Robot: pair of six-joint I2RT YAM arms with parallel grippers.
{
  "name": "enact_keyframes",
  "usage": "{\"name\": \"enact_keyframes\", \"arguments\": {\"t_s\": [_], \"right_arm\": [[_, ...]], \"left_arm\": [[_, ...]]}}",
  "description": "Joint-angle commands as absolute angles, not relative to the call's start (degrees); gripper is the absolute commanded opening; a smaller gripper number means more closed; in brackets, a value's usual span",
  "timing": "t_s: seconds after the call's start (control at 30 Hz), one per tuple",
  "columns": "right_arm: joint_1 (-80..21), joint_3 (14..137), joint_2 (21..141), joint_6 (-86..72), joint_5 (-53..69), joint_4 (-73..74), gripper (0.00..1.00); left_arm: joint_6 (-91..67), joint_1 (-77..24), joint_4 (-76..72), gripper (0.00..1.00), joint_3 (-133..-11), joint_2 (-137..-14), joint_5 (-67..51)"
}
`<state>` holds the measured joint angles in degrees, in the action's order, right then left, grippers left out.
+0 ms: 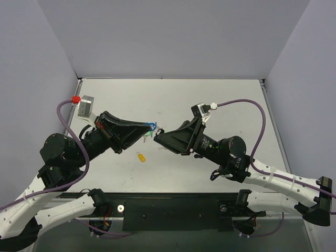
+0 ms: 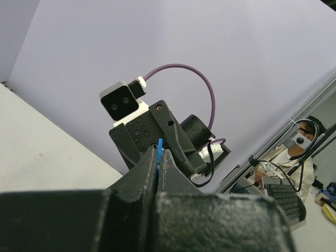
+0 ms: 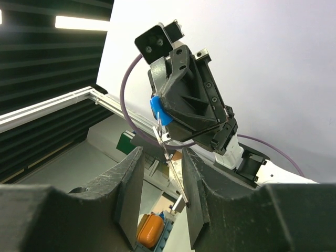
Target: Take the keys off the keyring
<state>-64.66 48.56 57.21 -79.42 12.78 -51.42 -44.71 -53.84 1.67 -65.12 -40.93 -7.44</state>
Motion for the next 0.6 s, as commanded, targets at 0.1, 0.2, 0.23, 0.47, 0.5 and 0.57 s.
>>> {"name": "enact_keyframes", "arguments": {"t_s": [0.1,0.2,0.23,0.47,0.5,0.57], "right_arm": [[-65.21,51.86,55.90,-78.66,11.87,-55.99,0.30],[-65.21,52.21,55.90,-78.40,11.95,-55.81,0.30],[-65.21,52.21,56.07,-78.40,11.95,-55.55,0.30],[-65.21,51.94,56.34,-78.84,11.69,-55.55,0.27],[-65.21,51.94,56.42,-78.84,11.69,-55.55,0.27],[-65.30,51.94,56.43,-78.75,11.78,-55.55,0.27]], "left_arm": [[-43.68,-53.61,3.07,0.00,-67.68,-40.08,-6.15],[-43.77,-53.61,3.52,0.00,-67.68,-39.90,-5.71],[-43.68,-53.61,3.60,0.00,-67.68,-39.73,-5.80],[-43.68,-53.61,3.87,0.00,-67.32,-38.85,-5.01],[-43.77,-53.61,3.87,0.00,-67.24,-38.67,-4.92],[-43.59,-53.61,3.69,0.00,-67.15,-38.67,-5.01]]}}
